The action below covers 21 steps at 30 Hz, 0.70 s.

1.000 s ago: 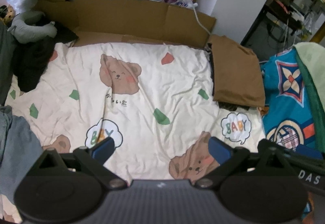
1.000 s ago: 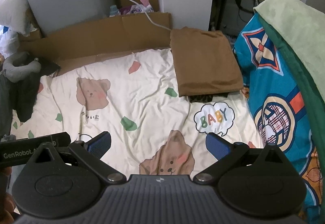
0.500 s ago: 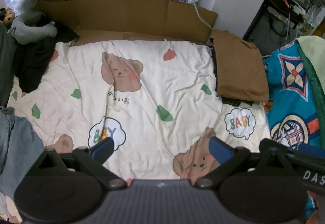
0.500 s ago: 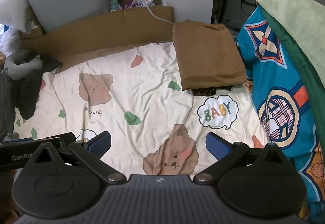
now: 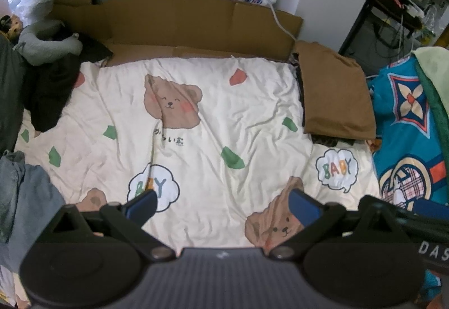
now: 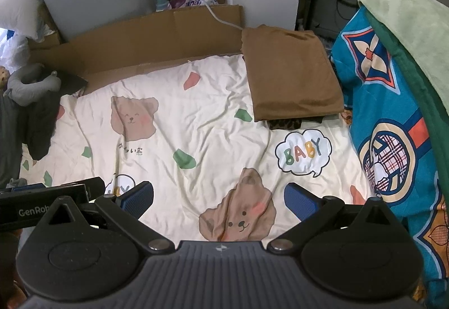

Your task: Fold clothes

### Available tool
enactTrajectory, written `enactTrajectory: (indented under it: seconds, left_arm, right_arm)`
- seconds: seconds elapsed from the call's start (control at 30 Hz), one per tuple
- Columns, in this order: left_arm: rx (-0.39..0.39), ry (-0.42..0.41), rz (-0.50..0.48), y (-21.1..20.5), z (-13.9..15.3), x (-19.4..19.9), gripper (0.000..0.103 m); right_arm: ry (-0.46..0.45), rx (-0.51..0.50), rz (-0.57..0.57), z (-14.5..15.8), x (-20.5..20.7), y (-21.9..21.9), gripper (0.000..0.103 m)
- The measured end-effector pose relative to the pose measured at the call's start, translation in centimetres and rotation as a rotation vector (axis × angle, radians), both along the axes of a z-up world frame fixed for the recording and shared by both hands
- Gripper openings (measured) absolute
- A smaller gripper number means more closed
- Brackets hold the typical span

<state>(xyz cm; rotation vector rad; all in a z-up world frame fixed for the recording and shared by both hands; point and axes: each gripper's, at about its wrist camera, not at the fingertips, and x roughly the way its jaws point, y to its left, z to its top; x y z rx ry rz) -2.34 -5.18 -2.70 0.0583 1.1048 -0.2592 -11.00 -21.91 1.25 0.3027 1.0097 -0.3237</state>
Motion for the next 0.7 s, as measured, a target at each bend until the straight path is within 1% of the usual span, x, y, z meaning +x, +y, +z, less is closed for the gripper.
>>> enactTrajectory:
  seconds: [0.13,0.3,0.7]
  left_arm:
    - [0.022,-0.024,-0.007,-0.29,0.27,-0.17,0.101]
    - [0.039,-0.026,-0.006,-0.50,0.23,-0.13,0.101]
    - [0.029,-0.008,-0.007,-0.28,0.25,0.21,0.100]
  right_arm:
    - [-0.006,-0.001,0.001,-0.02,-0.07,-0.05,0.102]
    - [0.003,-0.001,-0.006,-0.25,0.07,-0.06,0.102]
    - [0.009,0.005,-0.006,-0.32,0.17,-0.21,0.102]
